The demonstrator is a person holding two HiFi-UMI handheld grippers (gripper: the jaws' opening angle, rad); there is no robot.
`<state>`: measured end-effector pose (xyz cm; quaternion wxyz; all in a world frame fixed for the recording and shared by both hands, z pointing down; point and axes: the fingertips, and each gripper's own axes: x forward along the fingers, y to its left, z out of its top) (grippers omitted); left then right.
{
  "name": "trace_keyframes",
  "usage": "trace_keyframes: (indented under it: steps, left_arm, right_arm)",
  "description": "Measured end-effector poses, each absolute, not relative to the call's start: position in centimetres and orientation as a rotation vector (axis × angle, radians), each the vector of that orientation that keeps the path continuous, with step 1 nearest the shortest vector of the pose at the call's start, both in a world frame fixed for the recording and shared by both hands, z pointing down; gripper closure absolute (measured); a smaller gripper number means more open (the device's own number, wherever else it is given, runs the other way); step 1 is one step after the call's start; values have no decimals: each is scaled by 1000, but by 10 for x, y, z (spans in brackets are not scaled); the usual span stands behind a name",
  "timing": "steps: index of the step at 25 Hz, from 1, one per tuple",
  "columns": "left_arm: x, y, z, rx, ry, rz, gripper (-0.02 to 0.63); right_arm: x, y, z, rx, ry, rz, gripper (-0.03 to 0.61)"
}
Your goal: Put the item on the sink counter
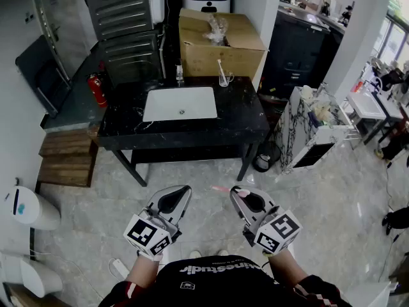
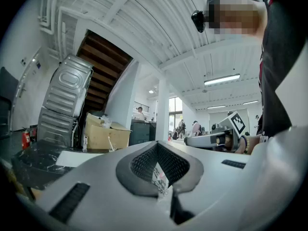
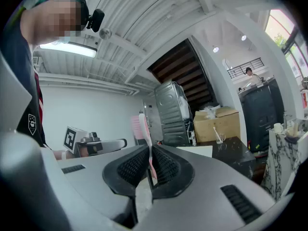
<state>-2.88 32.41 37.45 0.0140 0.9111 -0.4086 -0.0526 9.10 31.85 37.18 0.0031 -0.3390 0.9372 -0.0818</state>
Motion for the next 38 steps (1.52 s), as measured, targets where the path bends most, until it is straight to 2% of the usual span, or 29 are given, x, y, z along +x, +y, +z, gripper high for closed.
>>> trace_keyframes:
  steps: [17,38]
  left_arm:
    - [-36,332,374,2822,-1250,-175,600]
    - [-95,327,385,2854,-1182,-168,600]
  right_arm:
    - [88,328,371,-1076,2908,-275,526]
    - [28,332,367,-1119,2875,-270,526]
